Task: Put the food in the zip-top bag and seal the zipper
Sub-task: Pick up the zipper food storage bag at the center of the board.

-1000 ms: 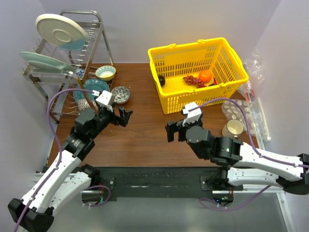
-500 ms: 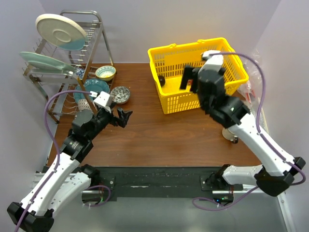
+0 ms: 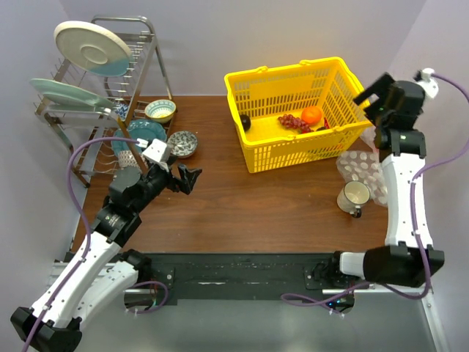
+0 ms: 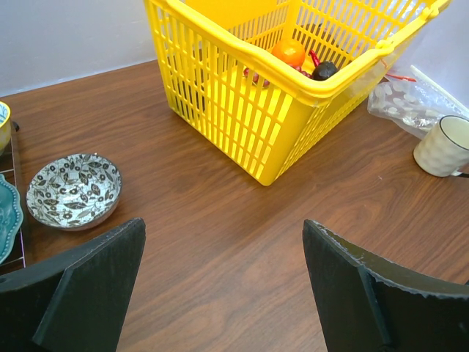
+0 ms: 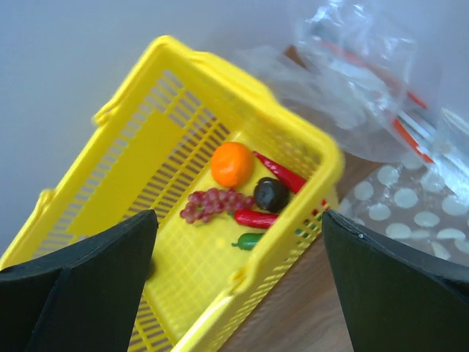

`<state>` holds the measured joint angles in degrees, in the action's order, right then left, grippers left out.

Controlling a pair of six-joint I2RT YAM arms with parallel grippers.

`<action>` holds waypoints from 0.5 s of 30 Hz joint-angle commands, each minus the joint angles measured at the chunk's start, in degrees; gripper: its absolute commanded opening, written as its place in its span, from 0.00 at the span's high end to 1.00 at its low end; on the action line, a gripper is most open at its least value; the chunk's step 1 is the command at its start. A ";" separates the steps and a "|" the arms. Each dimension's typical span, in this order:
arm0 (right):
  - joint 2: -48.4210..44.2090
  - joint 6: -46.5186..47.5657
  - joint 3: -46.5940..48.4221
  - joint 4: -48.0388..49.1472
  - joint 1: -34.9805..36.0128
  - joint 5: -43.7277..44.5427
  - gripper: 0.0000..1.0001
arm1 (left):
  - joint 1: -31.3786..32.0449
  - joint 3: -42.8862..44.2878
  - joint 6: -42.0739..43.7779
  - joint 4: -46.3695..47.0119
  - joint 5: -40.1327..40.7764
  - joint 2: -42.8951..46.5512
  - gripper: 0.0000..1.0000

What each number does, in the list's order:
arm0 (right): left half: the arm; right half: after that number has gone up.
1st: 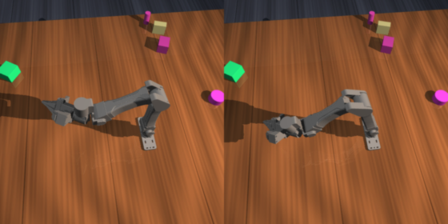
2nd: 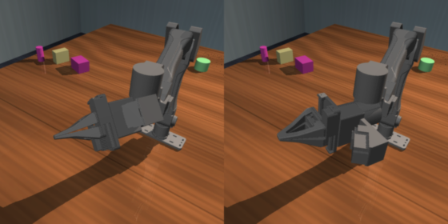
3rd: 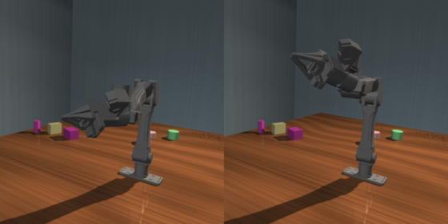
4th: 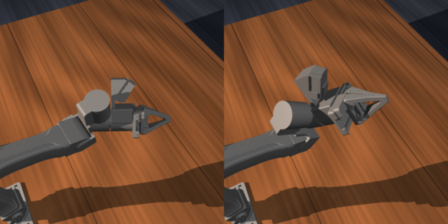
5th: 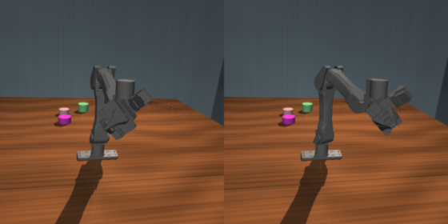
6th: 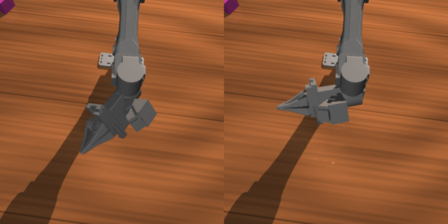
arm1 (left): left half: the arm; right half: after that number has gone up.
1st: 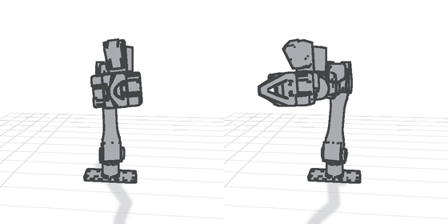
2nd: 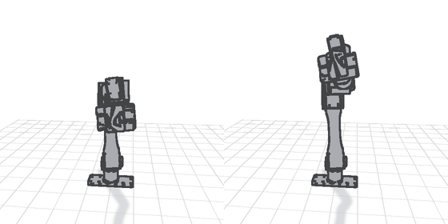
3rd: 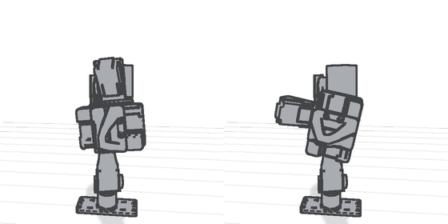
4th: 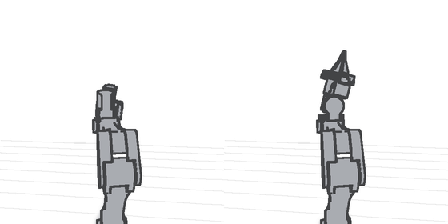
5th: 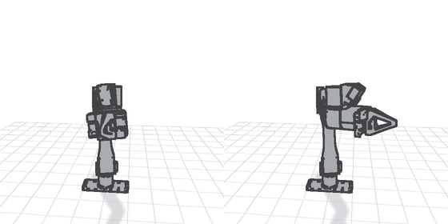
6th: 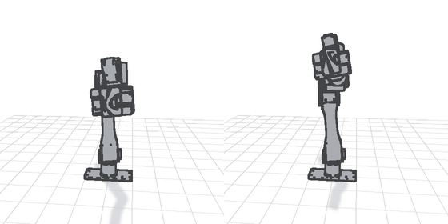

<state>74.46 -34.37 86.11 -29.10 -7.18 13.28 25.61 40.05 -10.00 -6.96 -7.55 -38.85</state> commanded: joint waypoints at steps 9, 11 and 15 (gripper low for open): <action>4.56 -17.83 -14.46 13.37 -13.73 -8.90 0.02 | -0.38 1.78 -0.72 1.25 -0.45 0.44 0.07; 3.25 -21.08 -17.80 14.95 -14.96 -6.87 0.01 | -0.38 1.78 -0.72 1.34 -0.45 0.27 0.07; -2.11 -30.11 -26.41 18.81 -15.76 2.77 0.03 | -0.47 1.78 -0.64 1.25 -0.45 -0.08 0.07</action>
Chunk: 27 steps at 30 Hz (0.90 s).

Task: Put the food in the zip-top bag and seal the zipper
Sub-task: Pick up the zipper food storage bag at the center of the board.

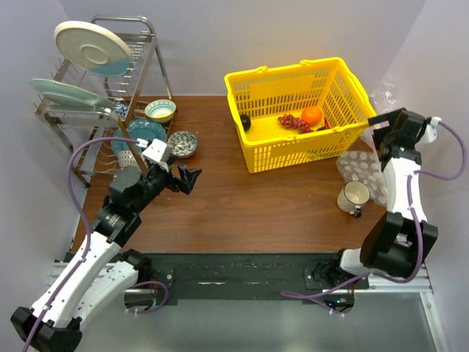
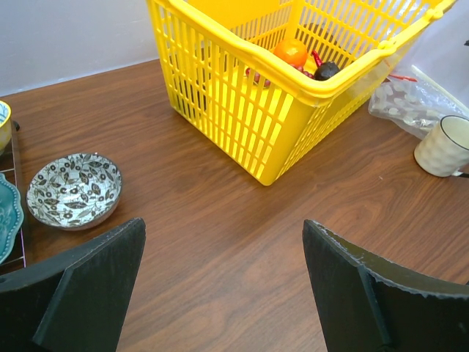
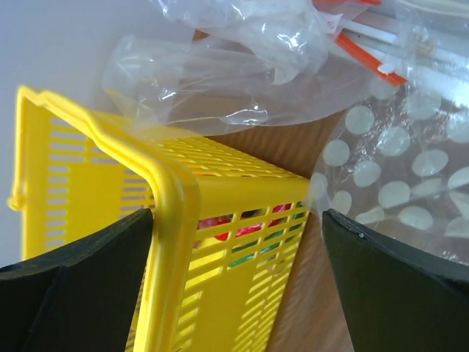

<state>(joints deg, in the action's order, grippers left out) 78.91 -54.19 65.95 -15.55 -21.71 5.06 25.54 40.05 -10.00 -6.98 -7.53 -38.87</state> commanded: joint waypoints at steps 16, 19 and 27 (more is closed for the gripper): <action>9.30 -22.70 -12.17 28.36 -2.54 1.18 0.03 | -0.40 1.61 -0.55 1.62 -0.99 -1.03 0.07; 14.31 -24.47 -11.81 34.85 -2.54 0.22 0.01 | -0.40 1.43 -0.64 2.06 -1.61 -1.38 0.07; 25.13 -24.99 -6.90 41.90 -2.54 2.15 0.01 | -0.40 1.26 -0.64 2.24 -2.32 -2.87 0.07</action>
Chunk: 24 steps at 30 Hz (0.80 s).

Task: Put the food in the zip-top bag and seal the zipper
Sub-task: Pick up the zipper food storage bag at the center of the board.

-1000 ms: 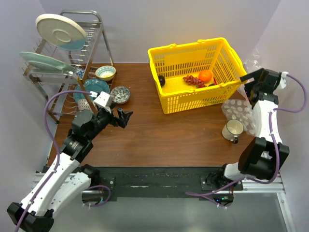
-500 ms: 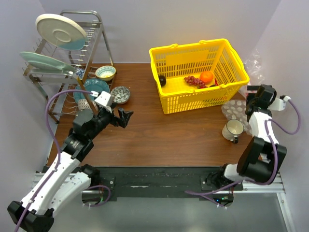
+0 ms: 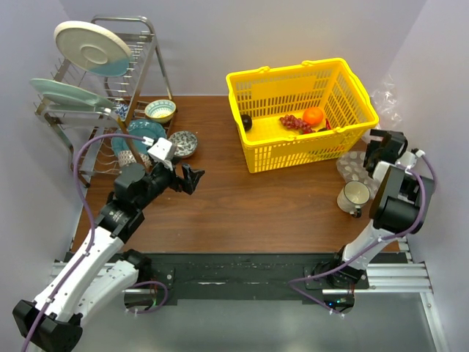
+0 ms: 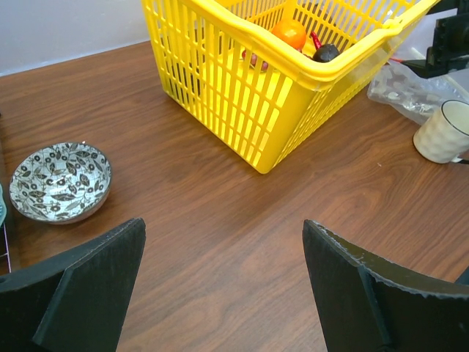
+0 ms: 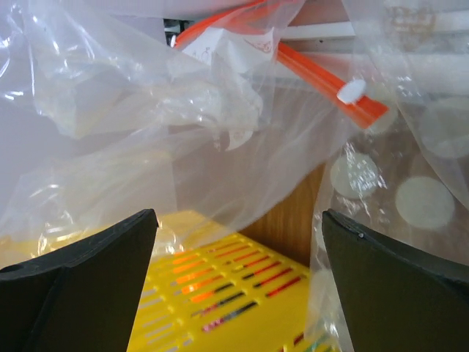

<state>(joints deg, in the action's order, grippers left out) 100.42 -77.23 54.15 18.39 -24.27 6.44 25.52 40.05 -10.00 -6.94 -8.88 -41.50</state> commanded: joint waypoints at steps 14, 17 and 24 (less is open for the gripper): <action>14.90 -6.18 7.38 24.77 0.19 1.03 0.94 | -0.29 1.26 -0.46 2.46 -1.49 -0.87 0.07; 9.02 -4.25 5.36 18.19 0.19 3.22 1.00 | -0.29 1.26 -0.37 2.37 -1.49 -0.87 0.07; -5.92 0.67 -1.58 4.92 0.37 11.75 1.00 | -0.29 1.17 -0.55 2.63 -2.10 -0.78 0.07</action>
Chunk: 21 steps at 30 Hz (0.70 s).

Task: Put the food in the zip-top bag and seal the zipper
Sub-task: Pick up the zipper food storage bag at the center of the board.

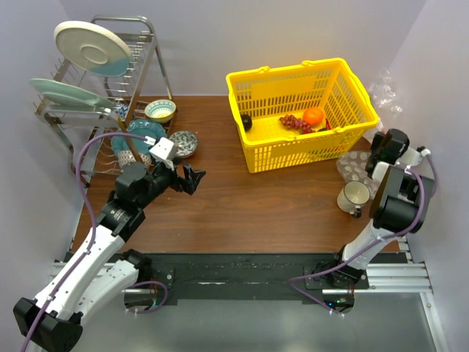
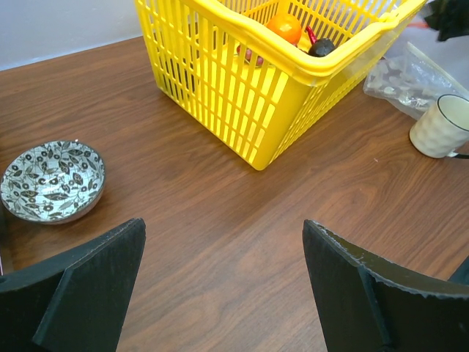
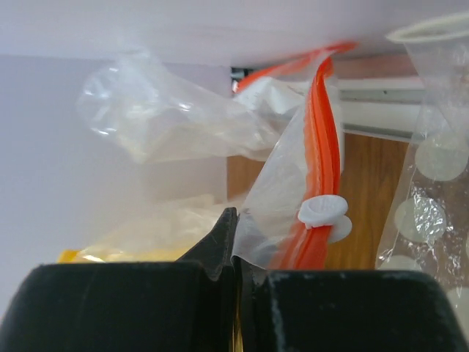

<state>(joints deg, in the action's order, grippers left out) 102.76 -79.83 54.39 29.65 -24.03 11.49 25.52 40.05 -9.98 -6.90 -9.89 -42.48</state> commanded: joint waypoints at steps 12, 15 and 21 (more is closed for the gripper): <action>-27.07 11.89 -1.21 -23.40 0.13 5.39 1.00 | -0.29 1.43 -0.92 2.94 -2.06 -0.41 0.08; -34.01 13.81 -3.40 -22.28 0.13 5.92 1.00 | -0.38 1.52 -1.01 2.85 -2.24 -0.50 0.08; -42.64 26.28 -0.44 -21.56 0.21 -2.24 1.00 | -0.29 1.34 -1.01 3.03 -2.50 0.20 0.08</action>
<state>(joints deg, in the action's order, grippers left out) 63.42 -64.07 51.13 7.16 -24.03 14.63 25.52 40.05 -10.02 -6.79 -11.33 -42.96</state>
